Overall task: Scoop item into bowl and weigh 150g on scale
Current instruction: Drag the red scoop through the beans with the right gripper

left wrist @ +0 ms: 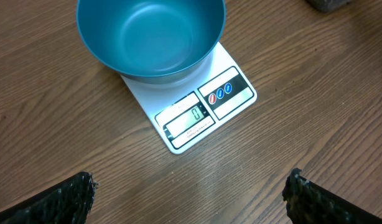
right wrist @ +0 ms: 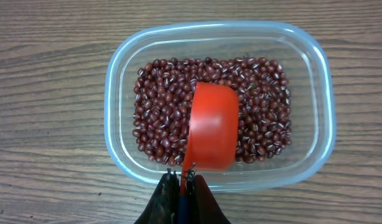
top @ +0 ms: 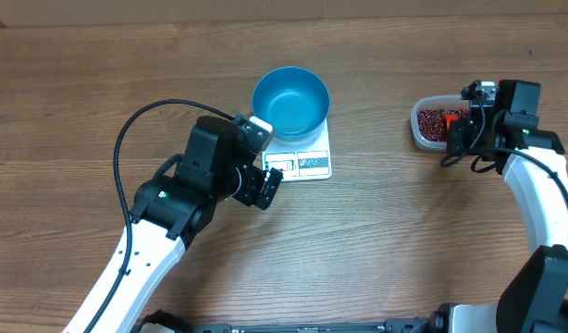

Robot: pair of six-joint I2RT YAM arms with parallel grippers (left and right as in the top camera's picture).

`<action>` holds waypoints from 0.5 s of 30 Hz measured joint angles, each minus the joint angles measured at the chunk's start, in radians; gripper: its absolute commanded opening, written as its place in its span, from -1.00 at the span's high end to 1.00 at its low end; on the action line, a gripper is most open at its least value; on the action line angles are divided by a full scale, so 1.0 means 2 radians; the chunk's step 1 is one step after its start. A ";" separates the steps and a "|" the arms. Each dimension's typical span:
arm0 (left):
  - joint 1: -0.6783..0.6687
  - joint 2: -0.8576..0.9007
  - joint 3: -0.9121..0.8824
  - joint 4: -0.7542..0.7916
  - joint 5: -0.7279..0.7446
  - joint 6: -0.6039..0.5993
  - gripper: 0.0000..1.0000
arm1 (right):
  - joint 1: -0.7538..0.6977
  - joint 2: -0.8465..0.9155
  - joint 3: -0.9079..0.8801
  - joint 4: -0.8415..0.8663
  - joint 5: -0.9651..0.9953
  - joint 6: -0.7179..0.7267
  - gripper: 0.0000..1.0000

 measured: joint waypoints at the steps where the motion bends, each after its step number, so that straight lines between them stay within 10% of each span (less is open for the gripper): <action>1: 0.000 0.000 0.000 0.000 0.000 0.000 -0.99 | 0.000 0.003 0.000 0.002 -0.004 0.000 0.93; 15: 0.000 0.000 0.000 0.000 0.000 0.000 -0.99 | -0.007 0.032 0.000 0.010 -0.059 0.000 0.93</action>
